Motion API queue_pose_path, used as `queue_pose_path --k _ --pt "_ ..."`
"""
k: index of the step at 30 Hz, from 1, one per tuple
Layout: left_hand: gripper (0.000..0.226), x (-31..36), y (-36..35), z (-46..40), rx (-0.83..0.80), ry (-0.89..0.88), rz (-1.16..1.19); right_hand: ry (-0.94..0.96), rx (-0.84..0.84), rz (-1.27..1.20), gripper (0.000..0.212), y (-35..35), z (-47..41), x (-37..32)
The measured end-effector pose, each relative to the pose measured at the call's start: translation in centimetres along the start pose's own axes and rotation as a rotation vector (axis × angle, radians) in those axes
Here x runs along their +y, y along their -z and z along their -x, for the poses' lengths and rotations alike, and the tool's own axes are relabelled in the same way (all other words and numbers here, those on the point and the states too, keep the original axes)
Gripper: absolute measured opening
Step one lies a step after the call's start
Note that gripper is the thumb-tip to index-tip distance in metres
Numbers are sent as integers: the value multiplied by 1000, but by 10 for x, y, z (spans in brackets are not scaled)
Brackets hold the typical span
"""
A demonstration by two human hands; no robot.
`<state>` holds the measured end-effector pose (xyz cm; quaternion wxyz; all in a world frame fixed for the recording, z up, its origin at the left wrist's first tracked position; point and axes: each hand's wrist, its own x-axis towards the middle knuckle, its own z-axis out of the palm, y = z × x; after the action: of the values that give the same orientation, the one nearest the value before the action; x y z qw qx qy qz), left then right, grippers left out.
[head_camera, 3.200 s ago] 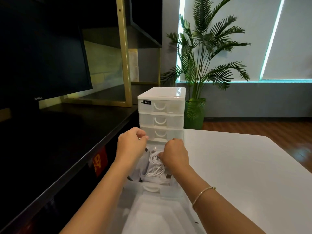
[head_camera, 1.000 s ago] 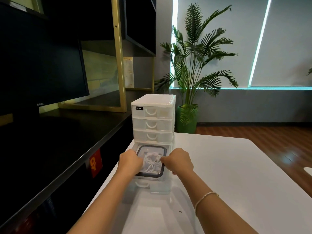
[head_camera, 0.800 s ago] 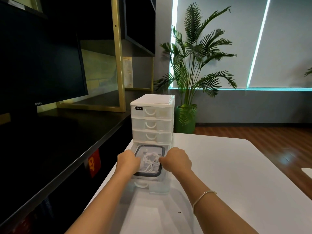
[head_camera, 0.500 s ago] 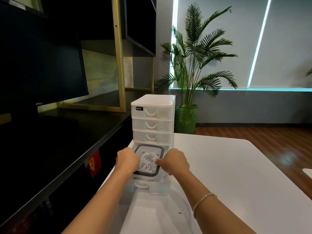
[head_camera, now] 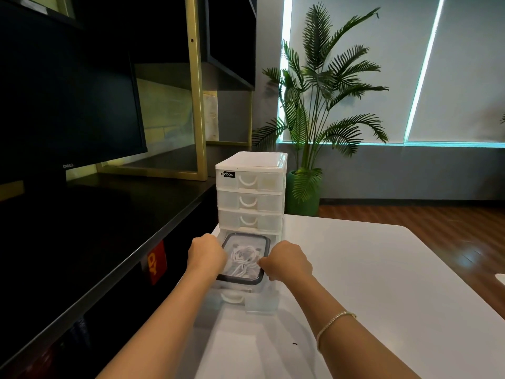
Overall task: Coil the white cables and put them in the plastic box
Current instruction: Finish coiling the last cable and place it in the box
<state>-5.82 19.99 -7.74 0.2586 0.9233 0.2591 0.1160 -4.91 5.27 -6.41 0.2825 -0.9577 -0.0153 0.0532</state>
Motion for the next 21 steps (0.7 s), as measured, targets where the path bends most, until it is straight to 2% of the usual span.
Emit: queue_pose_path --k 3,7,15,21 --pt "21 -3 -1 -4 -19 -23 -19 -11 -42 4 12 -1 1 0" --pt "22 -6 -2 -8 -48 -26 -31 -9 -86 -28 19 -3 -1 0" --pt "21 -6 -4 -9 -46 16 -12 13 -7 -8 11 -2 3 0" --pt "20 -6 -5 -8 -39 32 12 44 -14 39 23 -8 3 0"
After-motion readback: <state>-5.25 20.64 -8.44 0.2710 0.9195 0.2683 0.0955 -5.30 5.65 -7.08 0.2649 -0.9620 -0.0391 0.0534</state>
